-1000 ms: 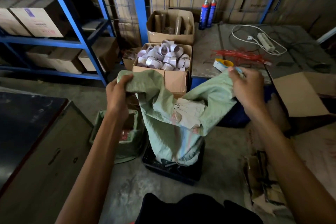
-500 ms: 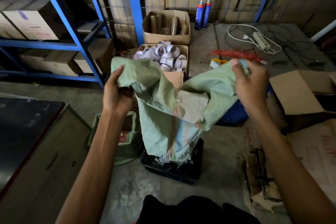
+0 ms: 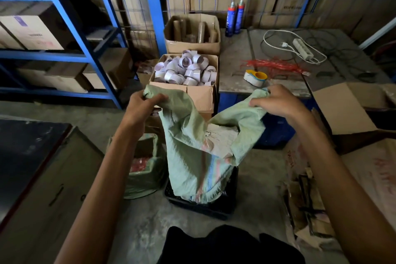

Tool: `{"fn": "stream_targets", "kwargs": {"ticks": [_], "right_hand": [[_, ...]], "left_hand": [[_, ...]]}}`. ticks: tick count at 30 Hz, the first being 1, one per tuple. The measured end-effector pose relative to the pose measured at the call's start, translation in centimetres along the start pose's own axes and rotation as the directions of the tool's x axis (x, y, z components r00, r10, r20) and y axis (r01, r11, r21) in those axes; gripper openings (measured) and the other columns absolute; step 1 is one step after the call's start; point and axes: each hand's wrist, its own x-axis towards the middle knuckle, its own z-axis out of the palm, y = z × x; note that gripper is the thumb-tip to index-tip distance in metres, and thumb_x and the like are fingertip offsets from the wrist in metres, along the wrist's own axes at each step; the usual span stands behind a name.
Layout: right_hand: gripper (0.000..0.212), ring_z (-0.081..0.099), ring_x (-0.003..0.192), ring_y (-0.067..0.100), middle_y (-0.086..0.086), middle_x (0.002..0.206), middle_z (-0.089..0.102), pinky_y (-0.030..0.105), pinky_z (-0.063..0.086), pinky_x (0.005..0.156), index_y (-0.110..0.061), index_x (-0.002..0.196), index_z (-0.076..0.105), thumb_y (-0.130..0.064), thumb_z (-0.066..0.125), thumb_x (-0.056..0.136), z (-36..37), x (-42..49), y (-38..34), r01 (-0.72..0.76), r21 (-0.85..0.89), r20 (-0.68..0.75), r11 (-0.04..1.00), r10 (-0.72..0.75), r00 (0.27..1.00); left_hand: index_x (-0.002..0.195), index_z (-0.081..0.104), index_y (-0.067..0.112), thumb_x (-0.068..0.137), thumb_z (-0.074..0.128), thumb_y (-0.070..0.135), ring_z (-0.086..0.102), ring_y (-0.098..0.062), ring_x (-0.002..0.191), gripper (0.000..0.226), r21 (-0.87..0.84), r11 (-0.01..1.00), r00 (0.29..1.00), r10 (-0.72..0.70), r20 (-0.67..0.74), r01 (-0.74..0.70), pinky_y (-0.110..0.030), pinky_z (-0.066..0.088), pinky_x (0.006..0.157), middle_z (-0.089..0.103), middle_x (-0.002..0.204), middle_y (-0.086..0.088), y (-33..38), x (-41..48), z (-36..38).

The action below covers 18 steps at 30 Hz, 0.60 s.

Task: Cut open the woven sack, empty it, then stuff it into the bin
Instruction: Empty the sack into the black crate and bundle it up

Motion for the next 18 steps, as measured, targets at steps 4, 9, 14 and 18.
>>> {"fn": "stream_targets", "kwargs": {"ticks": [4,9,14,18], "right_hand": [[0.029,0.070,0.094,0.023,0.007,0.102,0.074,0.030,0.048,0.069,-0.009,0.106,0.071,-0.019,0.077,0.080,0.6,0.1,-1.0,0.028,0.160,0.029,0.987,-0.033,0.999],[0.011,0.071,0.070,0.002,-0.010,0.076,0.076,0.021,0.050,0.064,-0.022,0.085,0.074,-0.033,0.076,0.084,3.0,-0.5,-3.2,0.013,0.384,0.165,0.923,-0.082,0.983],[0.046,0.068,0.096,0.006,-0.020,0.093,0.077,0.028,0.047,0.075,-0.033,0.095,0.075,-0.072,0.059,0.079,4.5,-1.2,-5.1,-0.112,0.459,0.303,0.881,-0.037,0.952],[0.059,0.059,0.124,0.023,0.003,0.132,0.065,0.046,0.044,0.108,-0.031,0.119,0.066,-0.075,0.046,0.084,4.5,-1.4,-4.7,-0.128,0.462,0.295,0.878,-0.016,0.955]], "left_hand": [[0.101,0.070,0.001,0.084,0.078,0.008,0.074,-0.027,0.092,0.020,0.160,0.987,0.998,0.021,0.057,-0.030,-0.021,0.062,0.070,0.076,0.102,-0.014,0.4,0.3,1.0],[0.115,0.050,0.007,0.076,0.086,0.004,0.073,-0.010,0.065,0.054,0.192,0.980,0.987,0.028,0.158,-0.058,-0.024,0.059,0.055,0.072,0.092,-0.012,0.1,1.2,4.2],[0.149,0.044,0.018,0.079,0.080,-0.005,0.074,-0.010,0.089,0.082,0.128,0.984,0.916,0.063,0.395,-0.123,-0.026,0.061,0.074,0.067,0.120,-0.003,-1.3,1.8,6.8],[0.135,0.061,0.018,0.085,0.074,-0.003,0.070,-0.018,0.107,0.056,0.140,0.978,0.849,0.058,0.526,-0.154,-0.035,0.059,0.094,0.071,0.122,-0.004,-2.5,1.9,7.4]]}}
